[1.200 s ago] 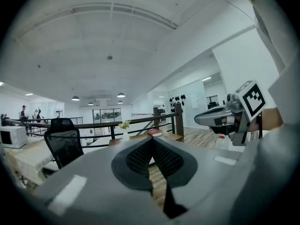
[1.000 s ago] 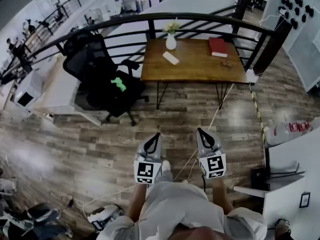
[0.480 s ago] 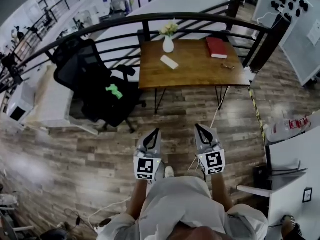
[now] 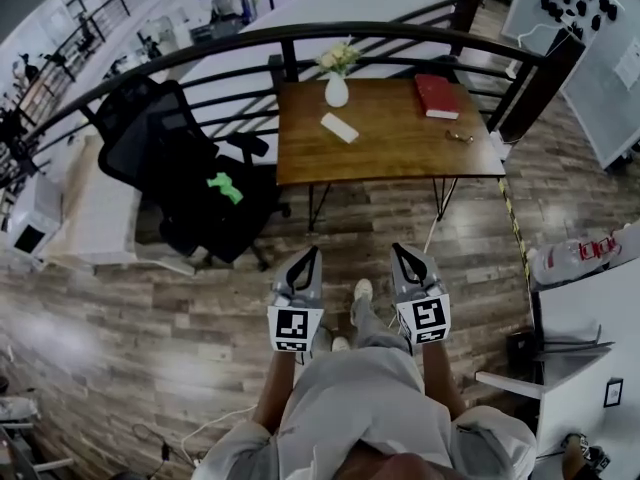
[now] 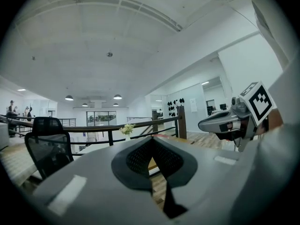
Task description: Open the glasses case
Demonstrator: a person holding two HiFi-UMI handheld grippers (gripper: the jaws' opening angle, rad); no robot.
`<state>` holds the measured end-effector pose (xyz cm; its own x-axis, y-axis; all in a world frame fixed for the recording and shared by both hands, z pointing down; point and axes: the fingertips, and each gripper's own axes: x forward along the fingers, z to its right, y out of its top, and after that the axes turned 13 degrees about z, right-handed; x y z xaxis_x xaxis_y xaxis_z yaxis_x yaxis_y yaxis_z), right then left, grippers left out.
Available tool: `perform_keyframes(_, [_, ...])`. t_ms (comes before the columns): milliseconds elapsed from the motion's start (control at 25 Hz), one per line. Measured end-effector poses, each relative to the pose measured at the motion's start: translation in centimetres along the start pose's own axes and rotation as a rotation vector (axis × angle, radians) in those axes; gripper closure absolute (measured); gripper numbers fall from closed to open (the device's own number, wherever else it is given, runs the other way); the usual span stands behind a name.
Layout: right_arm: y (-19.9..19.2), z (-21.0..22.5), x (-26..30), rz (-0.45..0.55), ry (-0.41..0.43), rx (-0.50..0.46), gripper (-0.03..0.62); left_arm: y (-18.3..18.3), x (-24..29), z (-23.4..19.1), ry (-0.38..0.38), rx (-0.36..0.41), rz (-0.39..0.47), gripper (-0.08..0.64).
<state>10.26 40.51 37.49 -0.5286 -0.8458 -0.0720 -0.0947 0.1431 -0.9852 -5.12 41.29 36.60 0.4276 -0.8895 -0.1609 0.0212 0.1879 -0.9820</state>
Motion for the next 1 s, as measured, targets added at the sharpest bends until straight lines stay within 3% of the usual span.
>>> perform_keyframes(520, [-1.3,4.7,10.3,0.015,0.065,0.002,0.589,-2.1,9.1,-4.7,0.031,0.010,-0.030,0.540])
perform_keyframes(1000, [-2.0,10.8,17.4,0.028,0.119,0.026,0.589,-3.3,17.6,-5.9,0.053,0.030,-0.067,0.540])
